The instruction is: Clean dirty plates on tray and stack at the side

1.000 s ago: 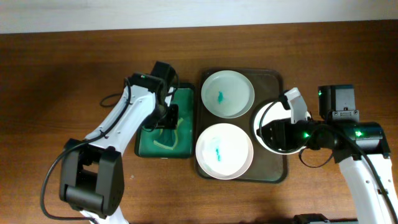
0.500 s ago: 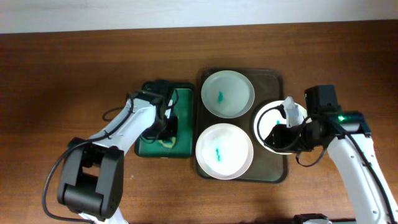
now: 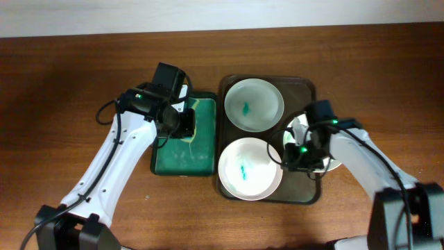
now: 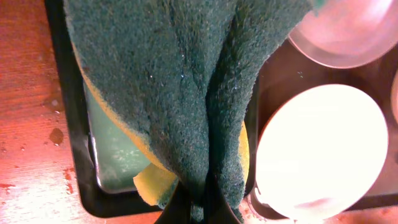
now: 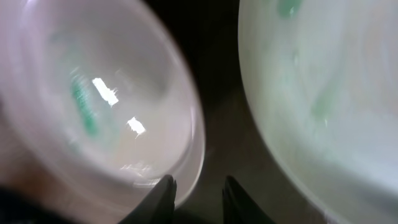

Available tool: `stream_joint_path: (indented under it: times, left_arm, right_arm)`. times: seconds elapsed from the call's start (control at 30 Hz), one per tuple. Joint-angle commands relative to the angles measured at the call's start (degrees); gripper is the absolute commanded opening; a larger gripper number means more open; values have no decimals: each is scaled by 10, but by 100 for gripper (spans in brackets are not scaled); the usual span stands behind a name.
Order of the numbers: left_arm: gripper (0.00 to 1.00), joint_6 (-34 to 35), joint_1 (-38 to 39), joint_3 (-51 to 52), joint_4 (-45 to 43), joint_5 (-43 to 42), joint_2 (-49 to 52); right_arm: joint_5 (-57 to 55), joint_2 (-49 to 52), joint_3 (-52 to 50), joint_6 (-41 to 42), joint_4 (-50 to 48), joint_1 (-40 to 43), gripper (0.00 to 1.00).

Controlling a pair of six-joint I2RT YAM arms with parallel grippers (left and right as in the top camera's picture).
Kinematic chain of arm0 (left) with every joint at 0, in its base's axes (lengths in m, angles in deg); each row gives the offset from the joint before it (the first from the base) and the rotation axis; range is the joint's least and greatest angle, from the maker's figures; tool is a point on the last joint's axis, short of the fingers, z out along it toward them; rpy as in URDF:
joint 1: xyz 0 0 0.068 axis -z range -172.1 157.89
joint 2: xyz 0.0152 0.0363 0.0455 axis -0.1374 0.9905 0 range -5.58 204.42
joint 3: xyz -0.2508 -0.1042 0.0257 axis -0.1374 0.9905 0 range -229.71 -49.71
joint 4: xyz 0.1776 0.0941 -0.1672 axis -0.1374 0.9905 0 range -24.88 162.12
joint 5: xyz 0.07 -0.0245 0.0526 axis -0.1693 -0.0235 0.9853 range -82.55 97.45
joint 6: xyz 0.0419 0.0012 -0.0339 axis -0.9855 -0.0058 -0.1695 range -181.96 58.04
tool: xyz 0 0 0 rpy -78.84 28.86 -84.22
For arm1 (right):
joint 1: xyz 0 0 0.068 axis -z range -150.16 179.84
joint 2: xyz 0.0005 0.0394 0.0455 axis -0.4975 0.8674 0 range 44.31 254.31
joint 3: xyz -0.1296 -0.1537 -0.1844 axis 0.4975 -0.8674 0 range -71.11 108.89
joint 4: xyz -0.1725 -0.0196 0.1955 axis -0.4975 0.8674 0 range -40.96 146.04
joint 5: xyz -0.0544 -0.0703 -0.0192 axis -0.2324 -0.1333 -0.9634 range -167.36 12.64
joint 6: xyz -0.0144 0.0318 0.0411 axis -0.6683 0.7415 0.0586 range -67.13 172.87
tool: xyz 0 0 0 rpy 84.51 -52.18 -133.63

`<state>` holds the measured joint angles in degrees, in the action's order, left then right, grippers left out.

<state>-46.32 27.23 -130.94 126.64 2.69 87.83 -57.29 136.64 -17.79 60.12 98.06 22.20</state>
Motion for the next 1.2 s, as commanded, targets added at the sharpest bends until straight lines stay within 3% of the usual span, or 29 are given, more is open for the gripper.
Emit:
stream_joint_path:
  times: [0.0, 0.23, 0.3, 0.5, 0.63, 0.83, 1.07, 1.17]
  left_arm:
    - [0, 1, -2, -13, 10, -45, -16]
    - [0, 2, 23, -13, 7, -45, -16]
    - [0, 9, 35, -13, -2, -45, -16]
    - [0, 61, 82, -4, -43, -47, -15]
    - [0, 132, 126, 42, -119, -47, -14]
    - [0, 165, 177, 113, -196, -65, 23]
    - [0, 166, 182, 113, -270, -232, 154]
    - [0, 176, 184, 113, -271, -254, 190]
  right_arm:
    - [-43, 42, -5, 27, -31, -25, 27]
    - [-69, 71, -5, 27, -76, -32, 17]
    - [-89, 71, -5, 28, -89, -32, 4]
    - [-159, 70, 0, 120, -94, -32, 4]
    - [-191, 70, 8, 176, -94, -32, 4]
    - [-157, 70, 22, 187, -86, -32, 4]
    - [-125, 70, 24, 185, -83, -32, 4]
    - [-125, 70, 24, 185, -82, -32, 4]
